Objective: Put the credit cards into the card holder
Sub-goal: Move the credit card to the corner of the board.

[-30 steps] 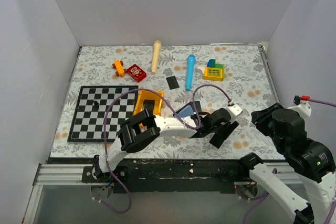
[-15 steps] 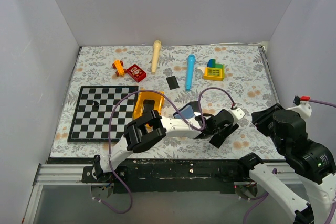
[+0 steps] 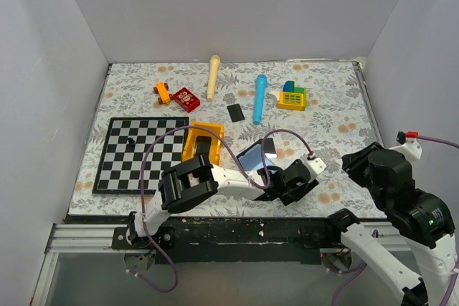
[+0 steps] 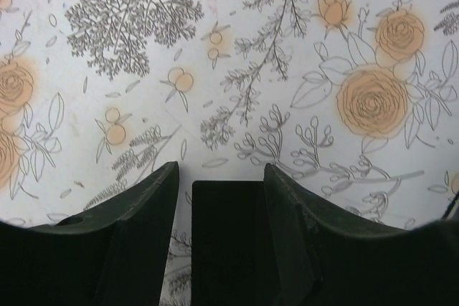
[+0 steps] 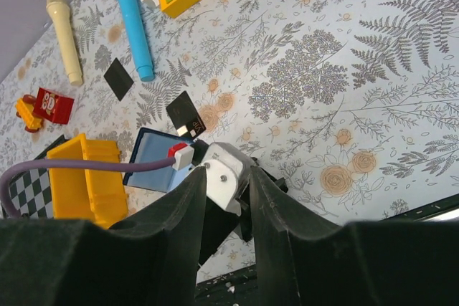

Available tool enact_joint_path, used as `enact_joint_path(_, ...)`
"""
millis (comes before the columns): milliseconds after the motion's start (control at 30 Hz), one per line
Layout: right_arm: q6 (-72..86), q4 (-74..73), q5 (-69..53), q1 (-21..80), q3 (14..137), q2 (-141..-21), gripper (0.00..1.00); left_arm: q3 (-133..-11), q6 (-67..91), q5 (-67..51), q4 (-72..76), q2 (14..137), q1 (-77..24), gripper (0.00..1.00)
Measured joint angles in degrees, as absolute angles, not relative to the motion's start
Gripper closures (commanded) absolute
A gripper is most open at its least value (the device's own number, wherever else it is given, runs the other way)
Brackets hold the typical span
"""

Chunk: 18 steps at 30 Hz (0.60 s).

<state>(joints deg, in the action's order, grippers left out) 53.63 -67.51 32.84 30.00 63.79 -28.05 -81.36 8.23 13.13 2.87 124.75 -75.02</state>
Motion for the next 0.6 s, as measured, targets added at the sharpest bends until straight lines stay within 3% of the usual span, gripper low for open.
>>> enact_joint_path(400,53.3,-66.7,32.7,30.0,62.3,-28.1,0.61,-69.6,12.5,12.9,3.0,116.2,-76.8,0.51)
enact_joint_path(600,53.1,-65.9,32.6,30.0,62.0,-28.1,0.61,-69.3,13.2,13.3,-0.2,114.7,-76.8,0.46)
